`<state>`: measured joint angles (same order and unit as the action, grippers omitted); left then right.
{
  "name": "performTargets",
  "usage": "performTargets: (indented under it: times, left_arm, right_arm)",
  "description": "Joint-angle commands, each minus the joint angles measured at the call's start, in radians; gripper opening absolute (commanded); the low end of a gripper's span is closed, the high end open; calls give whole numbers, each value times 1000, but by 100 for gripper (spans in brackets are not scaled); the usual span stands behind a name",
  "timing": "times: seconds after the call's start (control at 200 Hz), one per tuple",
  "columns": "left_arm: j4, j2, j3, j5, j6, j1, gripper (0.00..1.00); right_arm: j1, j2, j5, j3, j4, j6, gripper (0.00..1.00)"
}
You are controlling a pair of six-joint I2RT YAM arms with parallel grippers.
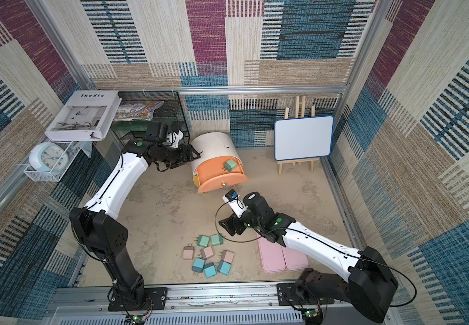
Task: Place the plugs into the drawer by color
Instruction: Pick up the plug from the center of the board.
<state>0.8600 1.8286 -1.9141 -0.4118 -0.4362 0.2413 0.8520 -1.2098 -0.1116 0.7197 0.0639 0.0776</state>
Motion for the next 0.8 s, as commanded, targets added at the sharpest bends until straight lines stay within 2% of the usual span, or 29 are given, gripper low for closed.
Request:
performTargets:
  times: [0.0, 0.23, 0.601, 0.791]
  left_arm:
    - [-30, -17, 32, 10, 16, 0, 80]
    - [-39, -29, 69, 15, 25, 0, 80]
    - [-43, -31, 76, -4, 25, 0, 80]
    - [-47, -35, 79, -8, 25, 1, 80]
  right_arm:
    - [75, -62, 133, -30, -78, -66, 84]
    - [142, -304, 137, 27, -65, -115, 86]
    - [141, -440, 134, 95, -35, -142, 90]
    - [140, -459, 135, 107, -47, -131, 85]
